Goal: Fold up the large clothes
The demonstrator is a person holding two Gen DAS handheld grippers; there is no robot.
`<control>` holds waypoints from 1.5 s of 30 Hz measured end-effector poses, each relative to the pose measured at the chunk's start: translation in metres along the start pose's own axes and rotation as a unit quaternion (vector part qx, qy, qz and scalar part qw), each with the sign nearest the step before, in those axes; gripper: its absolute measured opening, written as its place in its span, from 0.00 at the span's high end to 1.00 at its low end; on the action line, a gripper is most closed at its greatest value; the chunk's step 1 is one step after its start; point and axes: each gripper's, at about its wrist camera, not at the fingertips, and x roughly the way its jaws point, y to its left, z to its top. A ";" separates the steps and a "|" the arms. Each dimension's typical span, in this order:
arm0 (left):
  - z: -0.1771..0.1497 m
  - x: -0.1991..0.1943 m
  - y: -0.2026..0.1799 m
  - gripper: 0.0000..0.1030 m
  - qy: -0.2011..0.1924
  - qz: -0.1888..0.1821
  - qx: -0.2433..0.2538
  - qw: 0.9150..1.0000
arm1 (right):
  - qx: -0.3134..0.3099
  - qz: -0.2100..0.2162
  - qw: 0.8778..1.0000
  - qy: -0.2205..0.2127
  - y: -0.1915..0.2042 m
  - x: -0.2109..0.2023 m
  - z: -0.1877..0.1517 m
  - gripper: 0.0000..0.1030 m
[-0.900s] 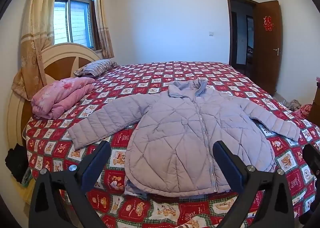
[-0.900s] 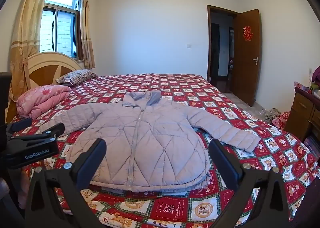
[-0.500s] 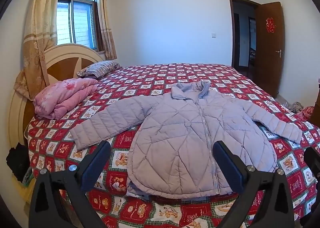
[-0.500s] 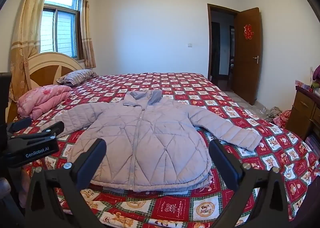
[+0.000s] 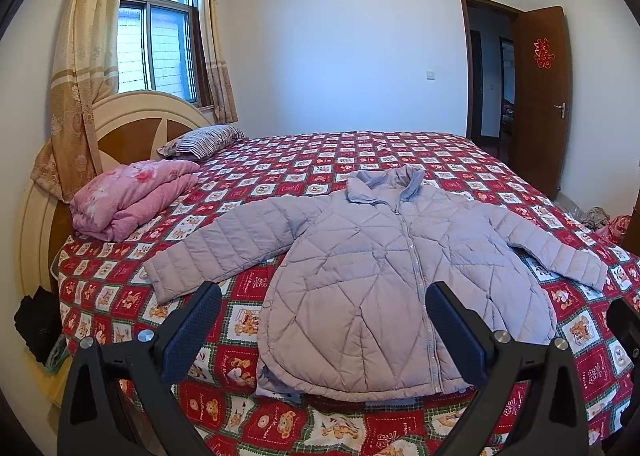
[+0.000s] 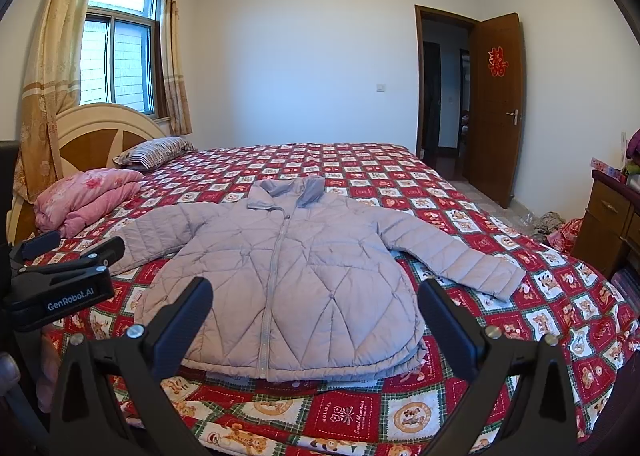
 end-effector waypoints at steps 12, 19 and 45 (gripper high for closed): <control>0.001 0.000 0.003 0.01 -0.004 0.004 0.000 1.000 | 0.001 -0.001 1.000 -0.002 -0.002 0.001 -0.003 0.00; 0.000 0.001 0.004 0.01 -0.006 0.006 -0.002 1.000 | 0.002 -0.001 1.000 -0.001 -0.001 0.001 -0.003 0.00; -0.001 0.005 0.009 0.01 -0.004 0.008 -0.005 1.000 | 0.003 0.000 1.000 0.000 -0.002 0.001 -0.002 0.00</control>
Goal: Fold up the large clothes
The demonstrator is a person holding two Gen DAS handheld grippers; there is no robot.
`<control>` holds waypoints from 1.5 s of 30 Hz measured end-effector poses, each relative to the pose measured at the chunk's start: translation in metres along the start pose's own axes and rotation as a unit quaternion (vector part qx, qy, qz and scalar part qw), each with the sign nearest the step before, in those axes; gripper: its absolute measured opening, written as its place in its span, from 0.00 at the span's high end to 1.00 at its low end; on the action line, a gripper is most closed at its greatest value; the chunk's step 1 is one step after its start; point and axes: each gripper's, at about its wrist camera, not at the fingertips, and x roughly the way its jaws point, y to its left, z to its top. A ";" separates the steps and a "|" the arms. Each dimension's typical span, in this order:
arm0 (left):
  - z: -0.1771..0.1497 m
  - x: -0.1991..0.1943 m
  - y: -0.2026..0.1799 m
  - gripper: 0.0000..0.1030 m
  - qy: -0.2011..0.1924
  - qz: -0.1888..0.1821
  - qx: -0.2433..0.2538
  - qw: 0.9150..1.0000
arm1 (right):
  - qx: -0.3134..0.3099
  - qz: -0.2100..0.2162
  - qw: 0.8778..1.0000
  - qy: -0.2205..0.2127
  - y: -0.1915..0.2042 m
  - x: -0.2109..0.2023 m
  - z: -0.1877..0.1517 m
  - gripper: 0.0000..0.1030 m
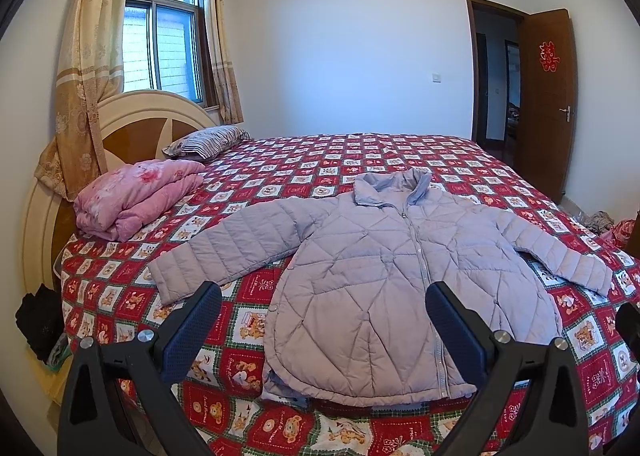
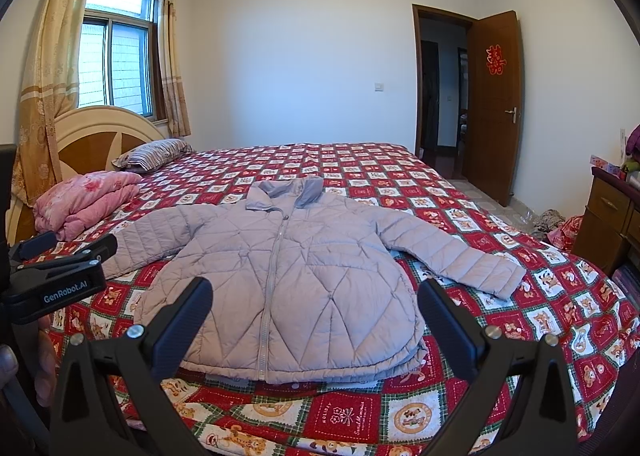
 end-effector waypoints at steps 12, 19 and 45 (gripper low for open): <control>-0.001 0.002 -0.001 0.01 0.003 -0.001 0.001 1.000 | 0.000 0.000 1.000 0.002 0.000 0.001 -0.002 0.00; -0.003 0.009 -0.003 0.01 0.013 -0.004 0.002 1.000 | 0.004 0.005 1.000 0.008 0.000 0.006 -0.008 0.00; 0.009 0.244 -0.035 0.01 0.080 0.041 0.052 0.995 | 0.157 -0.201 0.958 0.131 -0.257 0.172 -0.042 0.01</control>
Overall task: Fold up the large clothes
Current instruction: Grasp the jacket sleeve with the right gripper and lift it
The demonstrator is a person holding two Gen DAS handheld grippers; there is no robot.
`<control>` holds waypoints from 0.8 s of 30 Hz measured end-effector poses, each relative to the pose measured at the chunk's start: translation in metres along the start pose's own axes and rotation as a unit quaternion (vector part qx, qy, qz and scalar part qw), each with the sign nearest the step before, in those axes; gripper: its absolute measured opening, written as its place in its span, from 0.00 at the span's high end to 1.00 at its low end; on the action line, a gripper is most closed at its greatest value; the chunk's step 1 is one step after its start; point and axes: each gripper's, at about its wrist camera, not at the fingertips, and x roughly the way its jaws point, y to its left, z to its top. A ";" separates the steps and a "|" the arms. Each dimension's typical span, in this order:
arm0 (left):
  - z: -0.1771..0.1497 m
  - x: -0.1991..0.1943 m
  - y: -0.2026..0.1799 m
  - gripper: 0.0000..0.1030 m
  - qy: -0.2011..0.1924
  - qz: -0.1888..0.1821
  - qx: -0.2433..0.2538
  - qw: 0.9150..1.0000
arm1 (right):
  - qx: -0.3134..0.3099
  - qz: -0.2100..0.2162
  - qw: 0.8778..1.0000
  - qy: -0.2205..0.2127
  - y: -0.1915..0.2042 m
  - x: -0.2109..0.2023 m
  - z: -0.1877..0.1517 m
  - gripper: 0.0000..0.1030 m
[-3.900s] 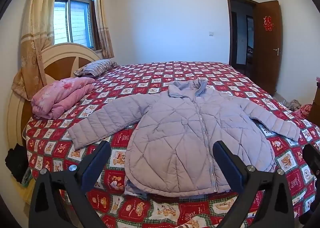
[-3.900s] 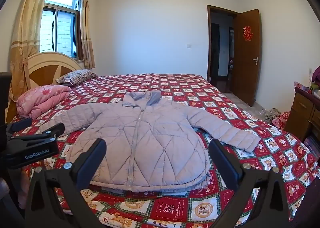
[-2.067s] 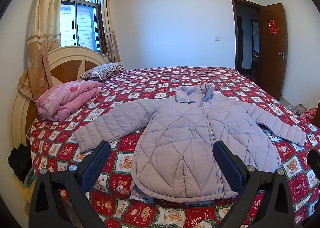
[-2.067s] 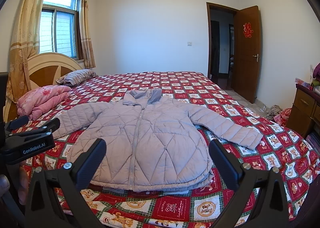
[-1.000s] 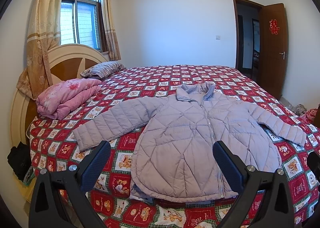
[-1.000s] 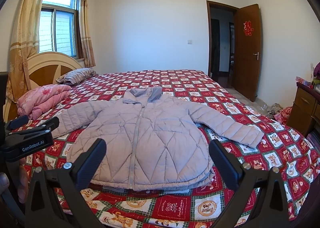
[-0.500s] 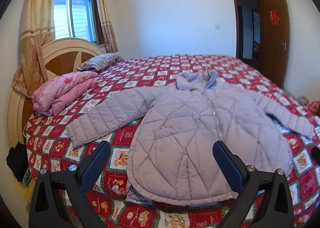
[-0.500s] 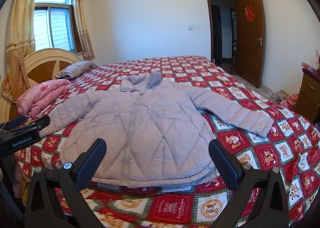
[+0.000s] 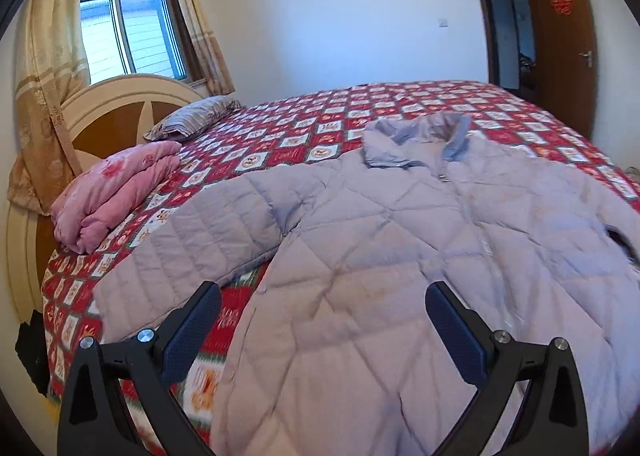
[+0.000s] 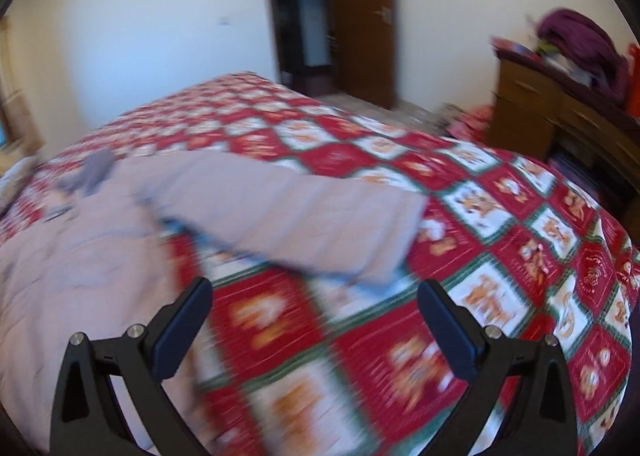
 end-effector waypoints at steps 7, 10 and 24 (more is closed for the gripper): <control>0.012 0.064 -0.003 0.01 0.035 0.020 -0.007 0.999 | 0.058 -0.042 0.996 0.057 -0.050 0.075 0.021 0.14; 0.019 0.087 -0.008 0.01 0.045 0.029 0.003 0.999 | 0.054 -0.041 0.995 0.073 -0.053 0.088 0.020 0.24; 0.040 0.132 0.009 0.01 0.083 0.030 0.009 0.996 | -0.003 -0.005 0.999 0.038 -0.012 0.089 0.048 0.89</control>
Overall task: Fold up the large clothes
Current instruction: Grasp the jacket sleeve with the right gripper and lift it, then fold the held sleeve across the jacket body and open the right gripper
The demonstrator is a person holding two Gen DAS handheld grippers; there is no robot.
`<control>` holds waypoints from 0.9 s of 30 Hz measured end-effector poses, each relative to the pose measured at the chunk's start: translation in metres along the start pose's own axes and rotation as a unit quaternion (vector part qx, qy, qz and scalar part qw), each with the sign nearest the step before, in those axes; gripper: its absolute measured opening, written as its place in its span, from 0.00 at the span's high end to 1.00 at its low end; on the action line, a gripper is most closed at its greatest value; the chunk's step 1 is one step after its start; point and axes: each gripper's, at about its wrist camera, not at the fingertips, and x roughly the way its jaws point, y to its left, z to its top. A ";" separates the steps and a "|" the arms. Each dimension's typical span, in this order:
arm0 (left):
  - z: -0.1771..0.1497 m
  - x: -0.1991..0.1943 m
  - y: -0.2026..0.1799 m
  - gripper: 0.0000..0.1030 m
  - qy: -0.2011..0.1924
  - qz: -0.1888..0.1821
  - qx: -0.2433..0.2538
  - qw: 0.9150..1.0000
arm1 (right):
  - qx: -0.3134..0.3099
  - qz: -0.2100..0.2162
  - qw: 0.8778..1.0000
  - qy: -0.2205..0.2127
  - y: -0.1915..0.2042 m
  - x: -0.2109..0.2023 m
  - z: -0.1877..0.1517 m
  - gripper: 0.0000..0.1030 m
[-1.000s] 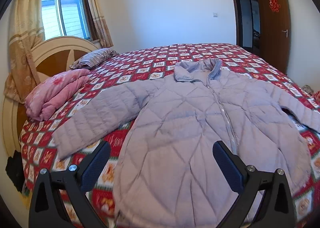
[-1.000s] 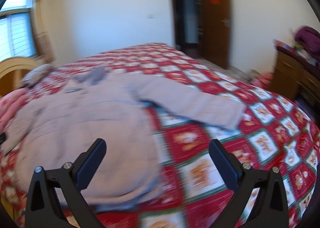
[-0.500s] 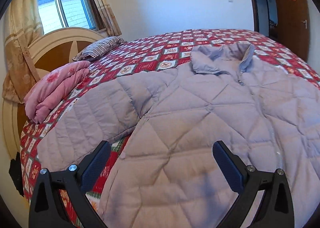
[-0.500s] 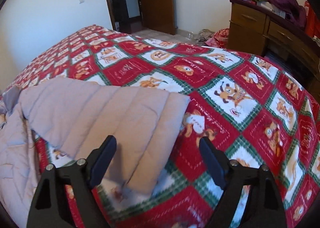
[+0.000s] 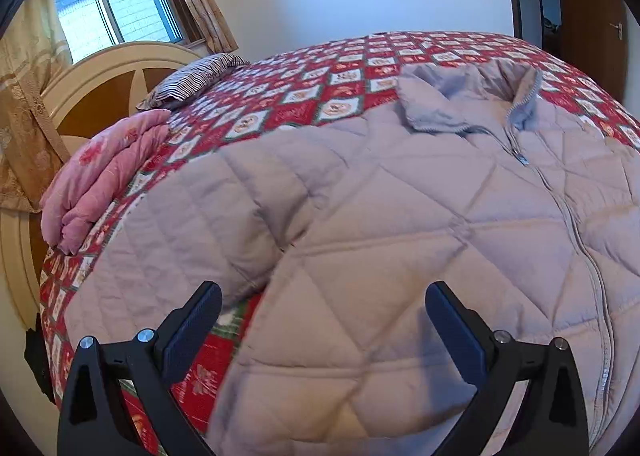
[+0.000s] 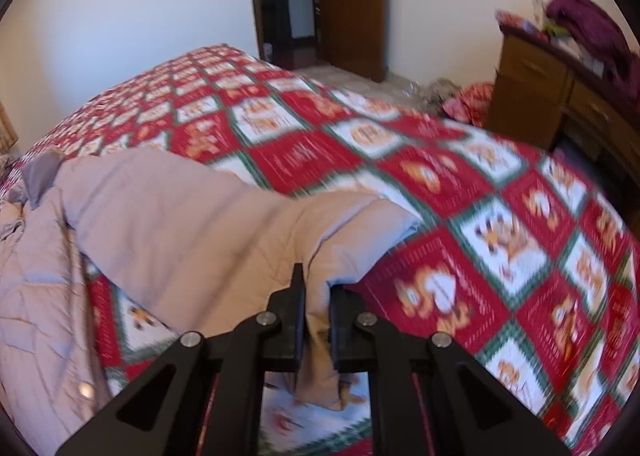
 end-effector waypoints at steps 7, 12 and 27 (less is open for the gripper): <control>0.015 0.005 0.020 0.01 -0.003 0.005 -0.019 1.000 | -0.072 0.030 0.995 -0.055 0.079 -0.029 0.038 0.90; 0.014 0.007 0.028 0.01 -0.006 -0.002 -0.031 1.000 | -0.132 0.066 0.985 -0.089 0.157 -0.045 0.045 0.90; 0.006 0.028 0.054 0.01 0.006 0.014 -0.038 0.999 | -0.276 0.136 0.947 -0.092 0.353 -0.010 -0.008 0.89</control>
